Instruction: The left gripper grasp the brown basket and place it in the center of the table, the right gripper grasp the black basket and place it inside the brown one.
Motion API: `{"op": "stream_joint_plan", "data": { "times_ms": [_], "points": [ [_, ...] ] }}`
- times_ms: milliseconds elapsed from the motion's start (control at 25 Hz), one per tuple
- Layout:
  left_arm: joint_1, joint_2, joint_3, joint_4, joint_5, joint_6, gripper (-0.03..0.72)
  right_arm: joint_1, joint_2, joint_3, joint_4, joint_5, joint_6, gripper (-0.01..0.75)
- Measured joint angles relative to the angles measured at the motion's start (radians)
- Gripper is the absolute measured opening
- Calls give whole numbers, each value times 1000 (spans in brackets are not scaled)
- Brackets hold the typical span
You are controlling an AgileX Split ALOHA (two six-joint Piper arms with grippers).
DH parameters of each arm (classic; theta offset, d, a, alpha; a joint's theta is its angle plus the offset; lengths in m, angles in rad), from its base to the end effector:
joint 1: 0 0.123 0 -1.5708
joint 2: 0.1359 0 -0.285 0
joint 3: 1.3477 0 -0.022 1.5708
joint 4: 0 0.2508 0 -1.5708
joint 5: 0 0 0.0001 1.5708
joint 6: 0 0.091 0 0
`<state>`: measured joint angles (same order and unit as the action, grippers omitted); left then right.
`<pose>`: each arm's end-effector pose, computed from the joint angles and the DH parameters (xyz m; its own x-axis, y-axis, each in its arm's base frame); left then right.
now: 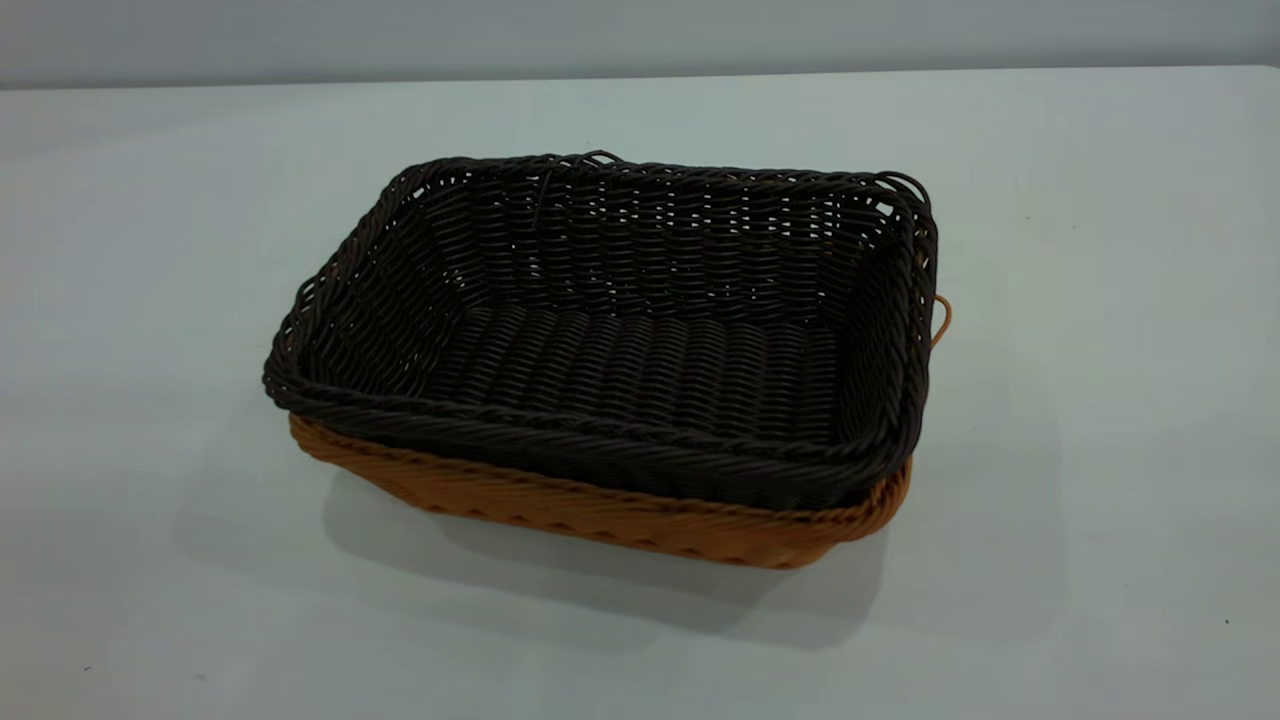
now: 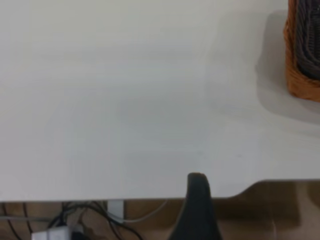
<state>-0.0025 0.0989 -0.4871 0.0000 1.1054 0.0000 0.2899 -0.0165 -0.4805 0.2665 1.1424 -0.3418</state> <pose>0.0092 0.0000 0.2700 -0.5891 0.0015 -0.8080 0.0025 1.0000 0.0000 -0.0162 0.0179 0.2678 -0.3759 -0.3420 -0.8612 -0.5742 0.8155 -0.0732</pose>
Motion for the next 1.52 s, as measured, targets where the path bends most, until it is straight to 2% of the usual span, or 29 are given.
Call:
{"op": "stream_joint_plan", "data": {
  "times_ms": [360, 1160, 1280, 1520],
  "points": [
    [0, -117, 0, 107, 2, -57, 545, 0, 0, 0, 0, 0, 0, 594],
    [0, -118, 0, 106, 2, -68, 545, -4, 0, 0, 0, 0, 0, 594],
    [0, -118, 0, 105, 2, -68, 545, -61, 0, 0, -2, 0, -1, 594],
    [0, -118, 0, 105, 2, -68, 545, -275, 0, 0, -78, -1, 17, 594]
  ]
}}
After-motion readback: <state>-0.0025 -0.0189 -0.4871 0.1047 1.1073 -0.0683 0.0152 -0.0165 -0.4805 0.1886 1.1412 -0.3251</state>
